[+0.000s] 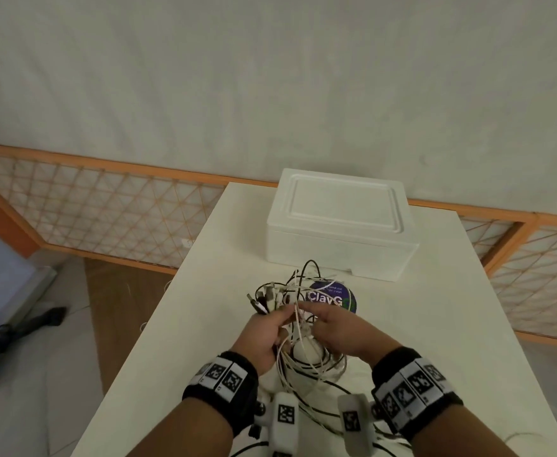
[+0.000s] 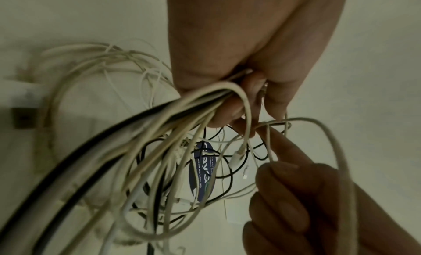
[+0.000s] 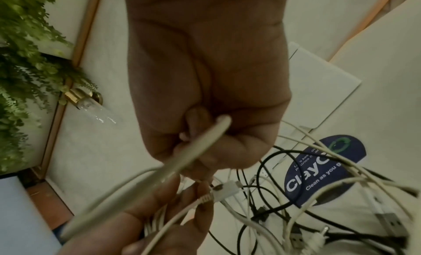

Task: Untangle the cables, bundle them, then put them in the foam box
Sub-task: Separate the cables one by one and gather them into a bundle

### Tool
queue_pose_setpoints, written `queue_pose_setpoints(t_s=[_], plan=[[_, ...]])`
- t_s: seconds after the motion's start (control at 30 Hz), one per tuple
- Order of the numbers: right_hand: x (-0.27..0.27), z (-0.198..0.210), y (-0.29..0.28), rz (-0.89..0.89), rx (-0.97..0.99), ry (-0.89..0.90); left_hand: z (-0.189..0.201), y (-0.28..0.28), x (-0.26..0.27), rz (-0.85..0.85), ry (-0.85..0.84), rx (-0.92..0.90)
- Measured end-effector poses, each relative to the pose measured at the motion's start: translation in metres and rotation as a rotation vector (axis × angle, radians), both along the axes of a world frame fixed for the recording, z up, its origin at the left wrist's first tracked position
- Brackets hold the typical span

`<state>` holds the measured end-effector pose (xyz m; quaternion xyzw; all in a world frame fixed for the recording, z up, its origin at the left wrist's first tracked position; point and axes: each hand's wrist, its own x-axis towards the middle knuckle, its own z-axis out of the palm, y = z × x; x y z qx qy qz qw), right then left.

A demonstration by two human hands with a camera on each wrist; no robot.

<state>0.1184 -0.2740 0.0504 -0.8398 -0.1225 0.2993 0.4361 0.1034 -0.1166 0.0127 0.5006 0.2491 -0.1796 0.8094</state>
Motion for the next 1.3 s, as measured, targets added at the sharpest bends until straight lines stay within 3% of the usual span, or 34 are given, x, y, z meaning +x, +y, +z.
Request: queue_pose_setpoints(t_s=[0.13, 0.43, 0.5, 0.73, 0.87, 1.07, 1.23, 1.3], plan=[[-0.008, 0.000, -0.004, 0.103, 0.005, 0.133, -0.001, -0.002, 0.001, 0.013, -0.002, -0.027], [-0.010, 0.000, -0.009, 0.089, 0.044, 0.041, -0.006, 0.000, -0.001, 0.049, -0.033, 0.061], [-0.011, -0.001, -0.009, 0.110, 0.046, -0.041, -0.005, 0.003, -0.001, 0.051, -0.026, 0.032], [-0.015, 0.026, -0.016, 0.214, -0.011, -0.030, 0.004, 0.002, -0.004, 0.131, 0.051, -0.217], [-0.018, 0.035, -0.024, 0.355, -0.092, -0.047, 0.003, -0.003, -0.005, 0.124, 0.091, -0.219], [-0.014, 0.031, -0.039, 0.289, -0.193, -0.116, 0.008, -0.009, -0.003, 0.150, 0.026, -0.348], [-0.009, 0.022, -0.055, -0.002, -0.237, -0.321, 0.013, -0.003, -0.005, 0.154, -0.078, -0.430], [-0.011, 0.021, -0.051, 0.042, -0.253, -0.342, 0.014, -0.006, -0.008, 0.125, -0.128, -0.406]])
